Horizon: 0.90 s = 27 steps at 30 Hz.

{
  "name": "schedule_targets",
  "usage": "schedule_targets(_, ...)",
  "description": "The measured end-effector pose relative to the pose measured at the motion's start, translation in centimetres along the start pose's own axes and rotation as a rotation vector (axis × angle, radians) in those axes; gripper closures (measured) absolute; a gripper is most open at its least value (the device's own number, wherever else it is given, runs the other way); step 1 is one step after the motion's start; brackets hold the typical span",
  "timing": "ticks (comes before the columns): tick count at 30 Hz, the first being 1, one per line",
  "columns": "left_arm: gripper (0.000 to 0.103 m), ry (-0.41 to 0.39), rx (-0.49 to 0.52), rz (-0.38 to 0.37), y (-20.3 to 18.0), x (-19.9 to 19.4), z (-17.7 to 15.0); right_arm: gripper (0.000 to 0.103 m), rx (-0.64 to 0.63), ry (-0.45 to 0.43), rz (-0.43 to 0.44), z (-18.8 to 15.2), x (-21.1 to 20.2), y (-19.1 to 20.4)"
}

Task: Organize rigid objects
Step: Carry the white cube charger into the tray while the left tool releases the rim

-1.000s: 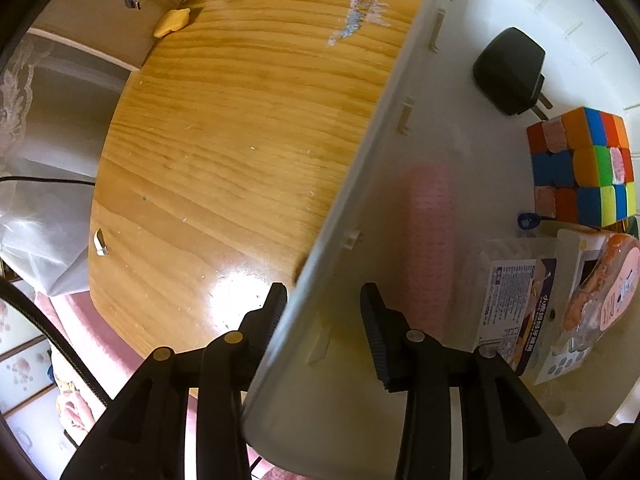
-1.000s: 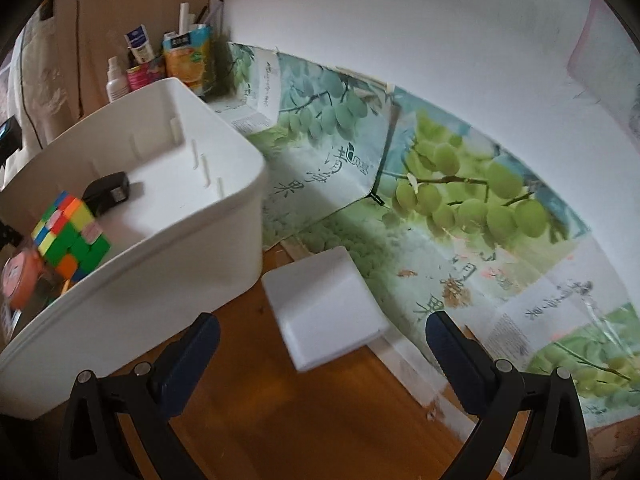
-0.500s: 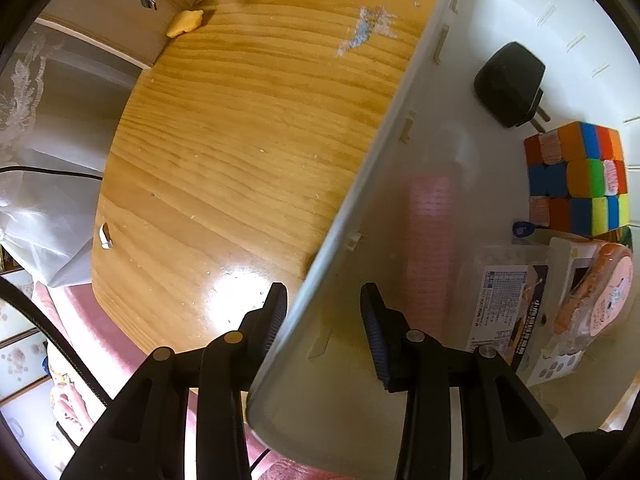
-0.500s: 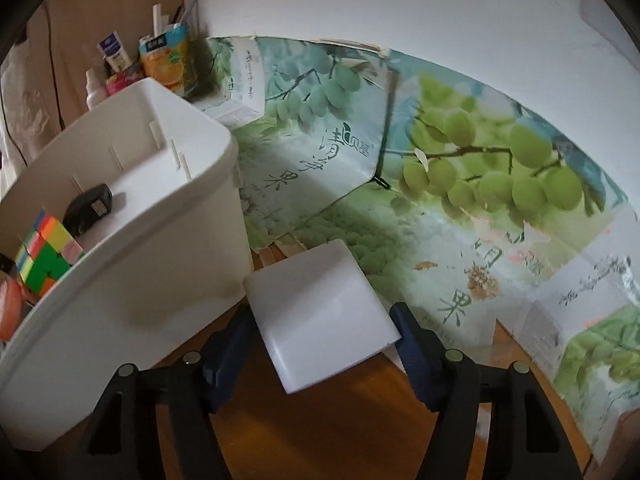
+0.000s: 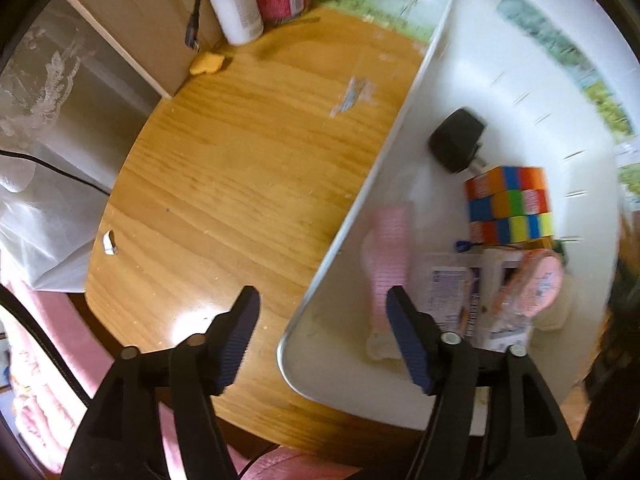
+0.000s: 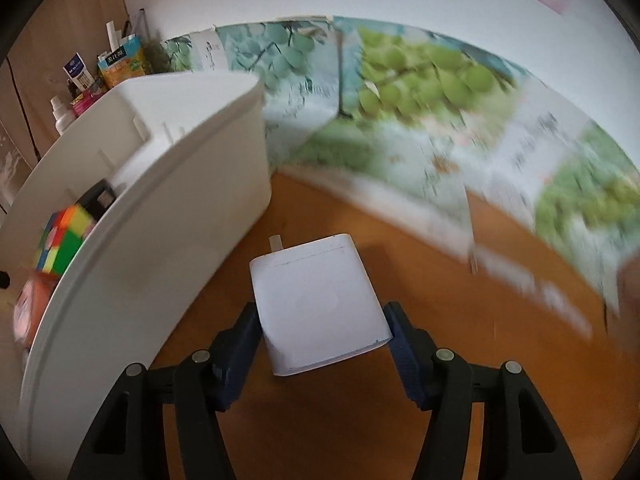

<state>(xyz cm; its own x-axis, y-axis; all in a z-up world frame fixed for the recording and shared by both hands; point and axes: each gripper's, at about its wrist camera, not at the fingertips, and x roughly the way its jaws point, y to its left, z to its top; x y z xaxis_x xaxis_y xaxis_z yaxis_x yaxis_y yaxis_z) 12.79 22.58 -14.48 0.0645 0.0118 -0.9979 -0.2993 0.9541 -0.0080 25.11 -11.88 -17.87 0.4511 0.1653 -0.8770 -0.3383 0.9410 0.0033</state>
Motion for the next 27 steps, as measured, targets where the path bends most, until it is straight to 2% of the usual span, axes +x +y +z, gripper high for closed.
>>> schedule_targets(6,0.028,-0.160,0.044,-0.134,-0.4,-3.1,-2.5,0.041,0.144,0.055,0.019,-5.6,-3.5,1.7)
schedule_targets(10,0.027,-0.226,0.036,-0.242,0.0,-4.2,-4.1,0.041,0.280,0.056,0.109,-10.1,-5.8,3.1)
schedule_targets(15,0.027,-0.314,0.069,-0.323,0.1,-6.1,-5.1,0.042,0.365,0.052,0.163,-13.3,-7.4,4.8)
schedule_targets(18,0.027,-0.383,0.098,-0.363,0.1,-7.5,-5.5,0.048,0.390,-0.005,0.168,-13.9,-9.3,5.6)
schedule_targets(22,0.026,-0.451,0.141,-0.391,0.5,-8.9,-6.2,0.048,0.397,-0.090,0.154,-13.2,-11.9,6.5)
schedule_targets(27,0.026,-0.502,0.173,-0.396,2.0,-9.8,-7.4,0.048,0.388,-0.184,0.181,-11.9,-14.2,7.7)
